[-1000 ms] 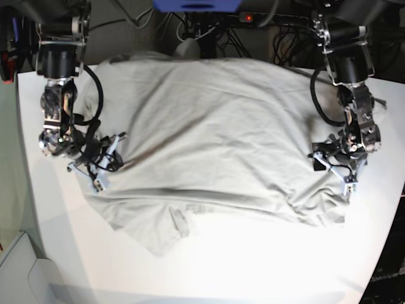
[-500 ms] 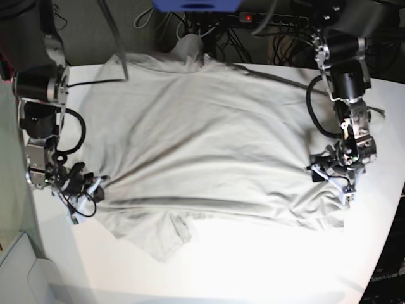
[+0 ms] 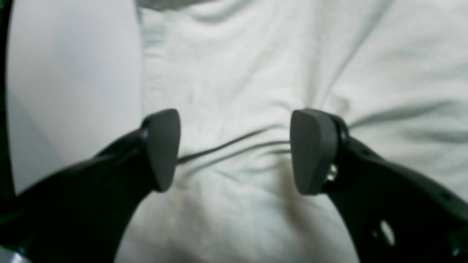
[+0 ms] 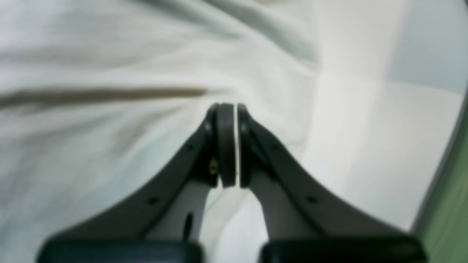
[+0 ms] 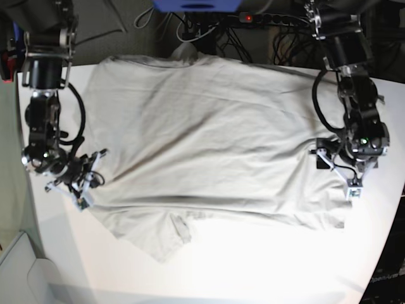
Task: Layout the t-shirt on the table in an organized manner, then fold the t-shirt properly
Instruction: 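Release and move both grippers to the shirt's collar-end corners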
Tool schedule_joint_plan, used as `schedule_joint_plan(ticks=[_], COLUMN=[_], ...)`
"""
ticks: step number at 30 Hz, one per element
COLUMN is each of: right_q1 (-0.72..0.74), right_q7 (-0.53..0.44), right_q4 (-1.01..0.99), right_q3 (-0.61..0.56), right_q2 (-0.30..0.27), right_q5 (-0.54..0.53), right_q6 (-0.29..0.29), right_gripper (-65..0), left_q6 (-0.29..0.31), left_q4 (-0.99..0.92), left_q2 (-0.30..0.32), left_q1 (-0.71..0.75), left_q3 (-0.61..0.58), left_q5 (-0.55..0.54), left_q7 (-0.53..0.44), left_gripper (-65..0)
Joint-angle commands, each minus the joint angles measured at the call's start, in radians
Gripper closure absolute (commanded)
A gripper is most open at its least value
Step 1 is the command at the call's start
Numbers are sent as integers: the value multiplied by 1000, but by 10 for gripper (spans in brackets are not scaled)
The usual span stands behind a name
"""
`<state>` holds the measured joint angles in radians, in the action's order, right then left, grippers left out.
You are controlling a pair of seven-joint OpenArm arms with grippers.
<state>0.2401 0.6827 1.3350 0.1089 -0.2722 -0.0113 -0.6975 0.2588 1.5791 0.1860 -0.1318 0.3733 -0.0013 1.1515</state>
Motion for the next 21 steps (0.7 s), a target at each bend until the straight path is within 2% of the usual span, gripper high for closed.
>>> schedule_joint_plan(ticks=[1, 5, 9, 14, 18, 21], right_q1=[-32, -187, -276, -299, -246, -180], right_q7=[7, 108, 139, 108, 98, 33], right_q4=[67, 249, 278, 205, 80, -48], right_q3=[16, 61, 65, 65, 65, 65], right_q2=[3, 78, 107, 103, 70, 49], right_q5=[-9, -5, -5, -3, -2, -2], right_q6=[-1, -1, -1, -1, -1, -1], right_gripper=[-3, -4, -3, -3, -3, -3], left_q6=[1, 1, 1, 1, 1, 1], left_q4=[34, 77, 74, 74, 74, 74], left_q2=[11, 34, 48, 56, 53, 50], left_q1=[7, 68, 122, 154, 156, 156], left_q3=[2, 2, 2, 2, 2, 2], left_q5=[1, 1, 1, 1, 1, -3], left_q7=[6, 22, 11, 9, 9, 11], left_gripper=[-457, -457, -457, -457, -457, -457])
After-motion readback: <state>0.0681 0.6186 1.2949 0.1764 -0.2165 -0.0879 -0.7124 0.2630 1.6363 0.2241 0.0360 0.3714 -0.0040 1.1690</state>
